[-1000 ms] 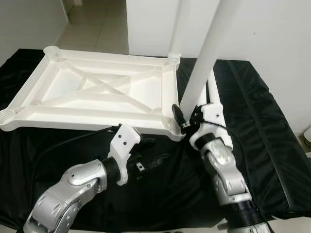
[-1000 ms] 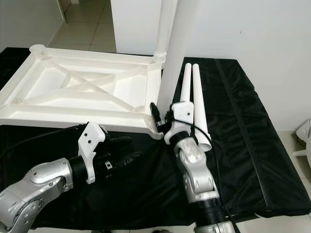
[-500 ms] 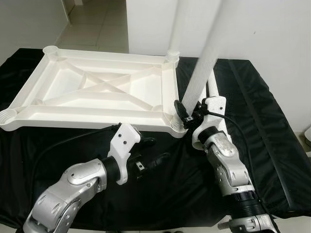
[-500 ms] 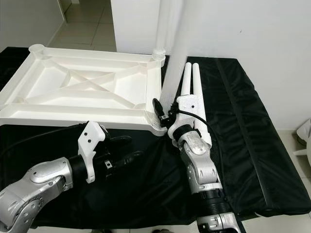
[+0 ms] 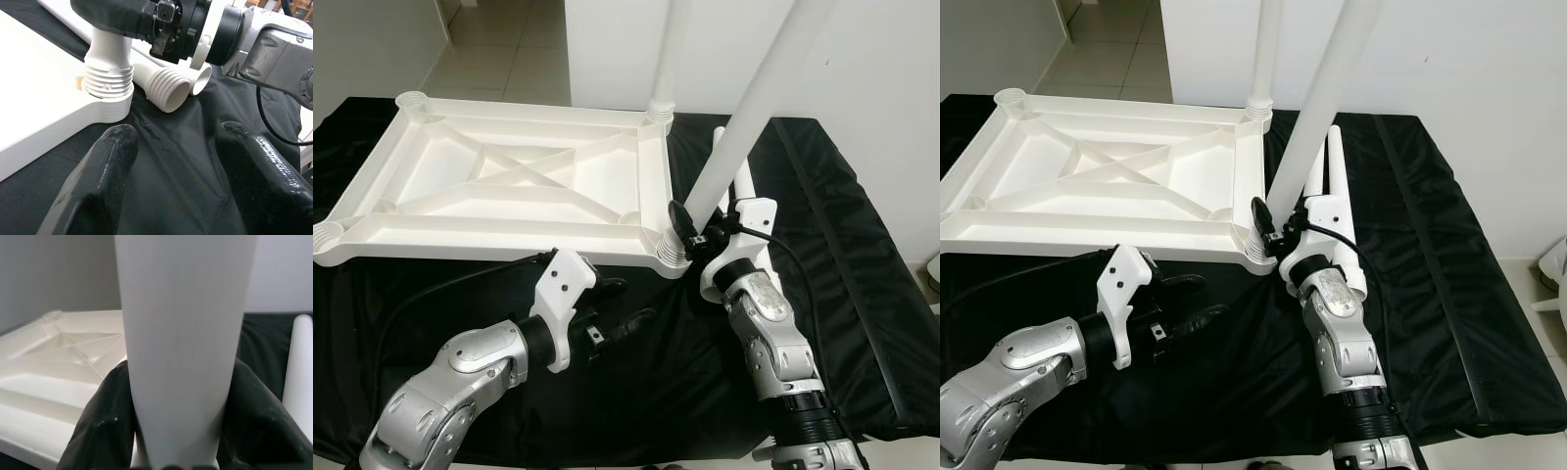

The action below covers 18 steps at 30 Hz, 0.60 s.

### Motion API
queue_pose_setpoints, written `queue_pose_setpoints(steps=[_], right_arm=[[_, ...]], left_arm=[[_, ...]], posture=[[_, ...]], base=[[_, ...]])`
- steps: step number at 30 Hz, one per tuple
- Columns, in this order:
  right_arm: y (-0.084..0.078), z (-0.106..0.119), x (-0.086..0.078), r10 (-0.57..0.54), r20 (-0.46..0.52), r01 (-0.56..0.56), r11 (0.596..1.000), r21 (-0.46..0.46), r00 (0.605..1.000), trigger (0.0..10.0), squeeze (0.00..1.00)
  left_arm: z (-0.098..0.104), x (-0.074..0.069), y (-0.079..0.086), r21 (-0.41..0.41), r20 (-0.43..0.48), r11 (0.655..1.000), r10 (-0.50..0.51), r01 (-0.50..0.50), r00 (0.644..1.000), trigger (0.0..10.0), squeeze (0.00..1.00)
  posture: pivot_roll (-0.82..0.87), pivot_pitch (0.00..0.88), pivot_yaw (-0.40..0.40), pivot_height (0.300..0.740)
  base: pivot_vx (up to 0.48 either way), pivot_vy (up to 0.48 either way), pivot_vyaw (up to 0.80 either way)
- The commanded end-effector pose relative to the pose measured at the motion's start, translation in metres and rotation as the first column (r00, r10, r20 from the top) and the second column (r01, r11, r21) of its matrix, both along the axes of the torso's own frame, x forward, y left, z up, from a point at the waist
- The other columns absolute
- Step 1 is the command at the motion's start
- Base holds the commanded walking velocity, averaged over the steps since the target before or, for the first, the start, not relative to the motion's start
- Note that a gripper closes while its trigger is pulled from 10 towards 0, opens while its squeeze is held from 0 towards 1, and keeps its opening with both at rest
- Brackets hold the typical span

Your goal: Building children table

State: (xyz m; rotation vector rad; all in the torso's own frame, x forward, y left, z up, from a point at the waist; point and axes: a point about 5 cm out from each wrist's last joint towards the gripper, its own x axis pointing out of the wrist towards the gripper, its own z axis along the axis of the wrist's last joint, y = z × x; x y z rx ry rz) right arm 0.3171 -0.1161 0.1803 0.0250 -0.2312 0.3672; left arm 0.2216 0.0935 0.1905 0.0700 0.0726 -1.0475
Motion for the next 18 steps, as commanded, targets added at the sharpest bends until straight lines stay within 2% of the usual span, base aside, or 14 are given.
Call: queue_pose_setpoints(steps=[1,2,4,8,18], right_arm=[[-0.0055,-0.0424,-0.0039,-0.029,-0.158,0.006,0.989,-0.147,0.987,10.0,0.00],[-0.0032,-0.0414,-0.0053,-0.019,-0.132,-0.006,0.982,-0.188,0.991,10.0,0.00],[-0.0032,-0.0414,-0.0053,-0.019,-0.132,-0.006,0.982,-0.188,0.991,10.0,0.00],[-0.0008,-0.0466,-0.0081,0.005,-0.169,-0.030,0.989,-0.144,0.986,10.0,0.00],[-0.0094,-0.0499,-0.0026,-0.044,-0.243,0.030,0.998,-0.059,0.969,10.0,0.00]], left_arm=[[-0.0003,-0.0016,-0.0014,0.004,-0.008,1.000,-0.015,0.016,1.000,10.0,0.00],[-0.0002,-0.0017,-0.0013,0.003,-0.009,1.000,-0.016,0.016,1.000,10.0,0.00],[-0.0002,-0.0017,-0.0013,0.003,-0.009,1.000,-0.016,0.016,1.000,10.0,0.00],[-0.0003,-0.0018,-0.0017,0.001,-0.008,1.000,-0.013,0.013,1.000,10.0,0.00],[-0.0003,-0.0021,-0.0017,-0.001,-0.009,1.000,-0.013,0.013,1.000,10.0,0.00]], posture=[[-0.01,0.154,-0.006,0.740],[-0.01,0.154,-0.006,0.740],[-0.01,0.154,-0.006,0.740],[-0.01,0.154,-0.011,0.740],[-0.01,0.154,-0.008,0.740]], base=[[0.000,0.000,0.00],[0.000,0.000,0.00],[0.000,0.000,0.00],[0.000,0.000,0.00],[0.000,0.000,0.00]])
